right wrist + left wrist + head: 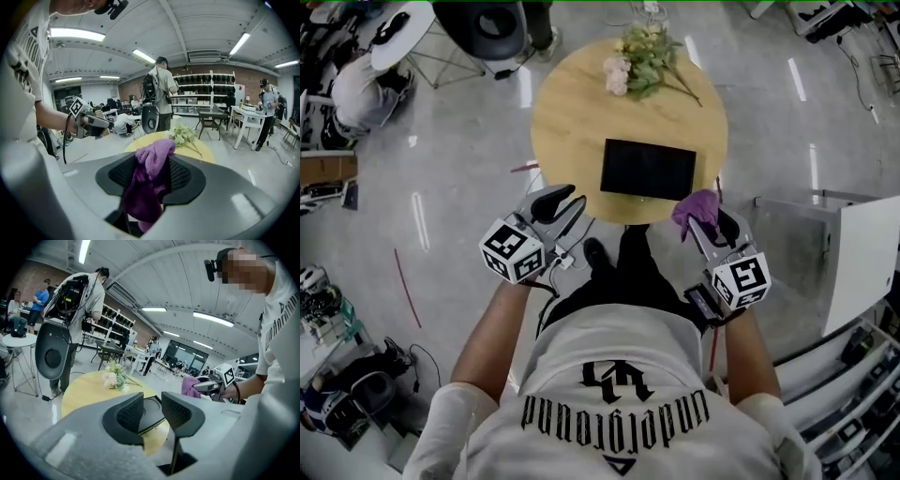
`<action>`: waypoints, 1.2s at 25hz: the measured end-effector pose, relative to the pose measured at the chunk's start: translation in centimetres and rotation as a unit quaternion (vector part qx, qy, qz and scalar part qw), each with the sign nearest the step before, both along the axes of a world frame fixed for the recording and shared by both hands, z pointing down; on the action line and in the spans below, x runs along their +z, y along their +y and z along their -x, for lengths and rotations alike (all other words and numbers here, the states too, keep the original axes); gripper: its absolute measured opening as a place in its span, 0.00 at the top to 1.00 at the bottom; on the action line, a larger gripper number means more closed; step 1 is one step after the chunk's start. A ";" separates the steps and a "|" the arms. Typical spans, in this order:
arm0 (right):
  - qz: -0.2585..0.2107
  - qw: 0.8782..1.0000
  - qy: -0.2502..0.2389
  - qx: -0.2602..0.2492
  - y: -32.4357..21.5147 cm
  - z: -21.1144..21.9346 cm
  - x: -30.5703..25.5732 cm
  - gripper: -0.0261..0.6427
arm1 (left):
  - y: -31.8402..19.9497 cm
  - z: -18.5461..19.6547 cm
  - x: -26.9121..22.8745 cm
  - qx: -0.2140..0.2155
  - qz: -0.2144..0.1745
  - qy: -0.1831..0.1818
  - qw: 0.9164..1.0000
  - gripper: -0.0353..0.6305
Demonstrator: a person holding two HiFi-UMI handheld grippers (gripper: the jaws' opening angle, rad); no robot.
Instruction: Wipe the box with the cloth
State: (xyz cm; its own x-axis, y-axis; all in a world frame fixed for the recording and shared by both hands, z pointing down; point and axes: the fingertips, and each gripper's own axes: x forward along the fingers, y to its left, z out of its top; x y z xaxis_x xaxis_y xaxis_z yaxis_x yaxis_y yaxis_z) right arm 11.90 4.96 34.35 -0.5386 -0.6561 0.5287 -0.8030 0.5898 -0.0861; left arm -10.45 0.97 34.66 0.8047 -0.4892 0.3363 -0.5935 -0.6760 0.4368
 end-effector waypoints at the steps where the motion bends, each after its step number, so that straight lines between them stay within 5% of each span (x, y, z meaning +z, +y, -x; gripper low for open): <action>1: 0.011 1.000 0.003 0.000 -0.3 -0.3 1.2 0.69 | -0.3 -0.1 1.4 0.000 0.011 -0.005 1.000 0.75; 8: 0.076 0.996 0.033 -0.034 -2.3 -1.0 8.7 0.69 | -2.5 -2.1 10.0 0.015 0.085 -0.033 0.996 0.68; 17: 0.108 0.976 0.150 -0.117 -2.2 -1.1 16.5 0.69 | -5.2 -3.6 17.5 0.012 0.146 -0.045 0.988 0.62; 20: 0.104 0.974 0.153 -0.130 -2.1 -1.2 17.6 0.69 | -6.0 -4.2 19.1 0.013 0.161 -0.042 0.986 0.62; 24: 0.091 0.977 0.136 -0.139 -2.7 -0.9 17.7 0.69 | -6.3 -4.8 20.9 0.017 0.182 -0.026 0.983 0.62; 30: 0.088 0.976 0.135 -0.147 -2.5 -0.7 18.1 0.69 | -5.9 -5.4 21.6 0.006 0.209 0.051 0.977 0.68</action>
State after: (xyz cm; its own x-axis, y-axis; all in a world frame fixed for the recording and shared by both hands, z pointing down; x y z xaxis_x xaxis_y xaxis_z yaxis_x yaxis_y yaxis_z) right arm 12.62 2.41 52.46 -0.5154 -0.3809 0.7676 -0.6094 0.7927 -0.0158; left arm -5.03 -4.91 56.28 0.8495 -0.3157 0.4227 -0.5254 -0.4330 0.7324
